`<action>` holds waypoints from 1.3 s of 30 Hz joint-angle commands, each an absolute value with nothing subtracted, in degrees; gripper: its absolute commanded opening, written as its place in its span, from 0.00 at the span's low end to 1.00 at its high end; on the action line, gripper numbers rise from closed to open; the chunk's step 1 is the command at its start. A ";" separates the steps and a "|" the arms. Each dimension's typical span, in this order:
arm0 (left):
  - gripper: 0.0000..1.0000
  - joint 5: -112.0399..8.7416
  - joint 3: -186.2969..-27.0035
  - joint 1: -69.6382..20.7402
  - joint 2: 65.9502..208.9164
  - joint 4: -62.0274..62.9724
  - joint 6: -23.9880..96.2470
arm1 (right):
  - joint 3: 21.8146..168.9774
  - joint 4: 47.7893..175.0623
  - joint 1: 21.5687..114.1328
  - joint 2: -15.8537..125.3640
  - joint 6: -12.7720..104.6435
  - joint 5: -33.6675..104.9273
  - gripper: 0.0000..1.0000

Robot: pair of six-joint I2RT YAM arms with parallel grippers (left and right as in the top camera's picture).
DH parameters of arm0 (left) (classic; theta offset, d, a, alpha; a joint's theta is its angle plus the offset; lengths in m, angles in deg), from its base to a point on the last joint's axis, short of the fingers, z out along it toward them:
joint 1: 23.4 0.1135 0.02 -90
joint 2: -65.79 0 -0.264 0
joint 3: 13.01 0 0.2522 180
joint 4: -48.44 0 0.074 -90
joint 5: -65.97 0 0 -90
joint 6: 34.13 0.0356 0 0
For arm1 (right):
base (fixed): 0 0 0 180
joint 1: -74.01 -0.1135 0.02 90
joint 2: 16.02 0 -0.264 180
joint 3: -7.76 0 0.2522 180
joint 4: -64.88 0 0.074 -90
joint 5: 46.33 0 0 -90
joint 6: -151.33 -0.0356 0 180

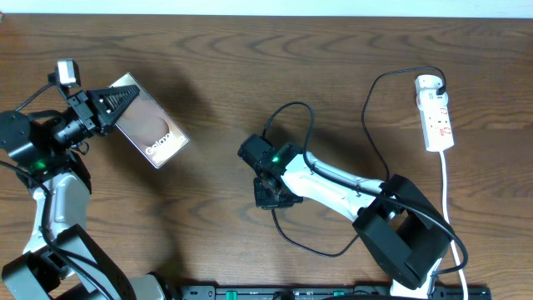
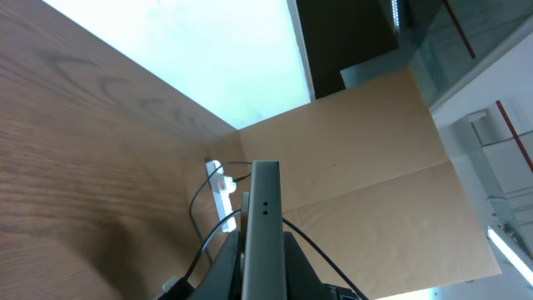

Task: Plug charger to phone and switch on socket
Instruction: 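Close the right gripper on the black USB plug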

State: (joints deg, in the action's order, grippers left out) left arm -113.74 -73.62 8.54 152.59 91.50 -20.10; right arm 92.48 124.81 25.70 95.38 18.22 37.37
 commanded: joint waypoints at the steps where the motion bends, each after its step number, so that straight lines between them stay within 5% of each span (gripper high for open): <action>1: 0.07 -114.05 -73.71 8.78 151.96 91.80 -19.11 | 92.08 124.73 26.38 96.43 16.91 38.64 0.20; 22: 0.07 -114.05 -73.71 8.78 151.96 91.80 -19.11 | 92.08 124.27 26.73 96.43 15.51 39.14 0.02; 32: 0.07 -114.05 -73.71 8.78 151.96 91.80 -19.11 | 94.82 123.85 29.39 96.38 19.18 39.38 0.01; 39: 0.07 -114.05 -73.71 8.78 151.96 91.80 -19.11 | 100.70 123.33 40.13 96.38 38.42 12.01 0.01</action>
